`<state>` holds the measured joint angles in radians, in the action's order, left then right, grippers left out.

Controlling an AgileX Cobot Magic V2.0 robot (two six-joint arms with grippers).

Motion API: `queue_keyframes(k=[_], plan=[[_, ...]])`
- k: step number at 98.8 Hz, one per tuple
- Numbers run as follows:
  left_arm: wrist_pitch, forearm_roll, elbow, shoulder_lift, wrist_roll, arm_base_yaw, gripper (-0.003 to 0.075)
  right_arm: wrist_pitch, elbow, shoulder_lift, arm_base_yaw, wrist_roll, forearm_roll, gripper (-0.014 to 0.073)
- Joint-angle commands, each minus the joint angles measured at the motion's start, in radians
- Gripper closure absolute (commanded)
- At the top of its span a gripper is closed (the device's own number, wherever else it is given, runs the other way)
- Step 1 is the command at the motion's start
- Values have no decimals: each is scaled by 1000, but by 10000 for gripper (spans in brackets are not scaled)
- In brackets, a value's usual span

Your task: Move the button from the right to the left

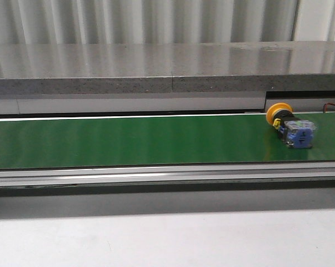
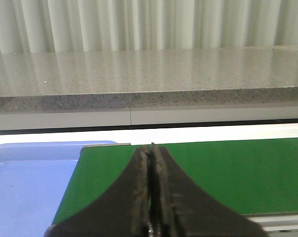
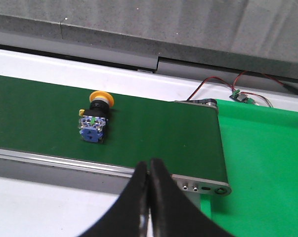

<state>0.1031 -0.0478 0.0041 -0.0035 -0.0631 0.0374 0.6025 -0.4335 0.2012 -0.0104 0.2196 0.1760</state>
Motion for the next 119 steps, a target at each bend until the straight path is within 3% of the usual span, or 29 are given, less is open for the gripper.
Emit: queue_keyframes(k=[1, 40, 65, 98, 107, 119], plan=[[-75, -7, 38, -34, 7, 0, 741, -88, -11, -16, -2, 10, 3, 661], [-146, -7, 7, -34, 7, 0, 741, -91, -8, -27, -2, 10, 3, 661], [19, -6, -143, -7, 7, 0, 741, -91, -8, -27, -2, 10, 3, 661], [267, 48, -358, 230, 5, 0, 729, -91, -8, -27, -2, 10, 3, 661], [298, 68, -395, 308, 5, 0, 642, -91, -8, -27, -2, 10, 3, 661], [300, 68, -433, 394, 5, 0, 384, -91, -8, -27, -2, 10, 3, 661]])
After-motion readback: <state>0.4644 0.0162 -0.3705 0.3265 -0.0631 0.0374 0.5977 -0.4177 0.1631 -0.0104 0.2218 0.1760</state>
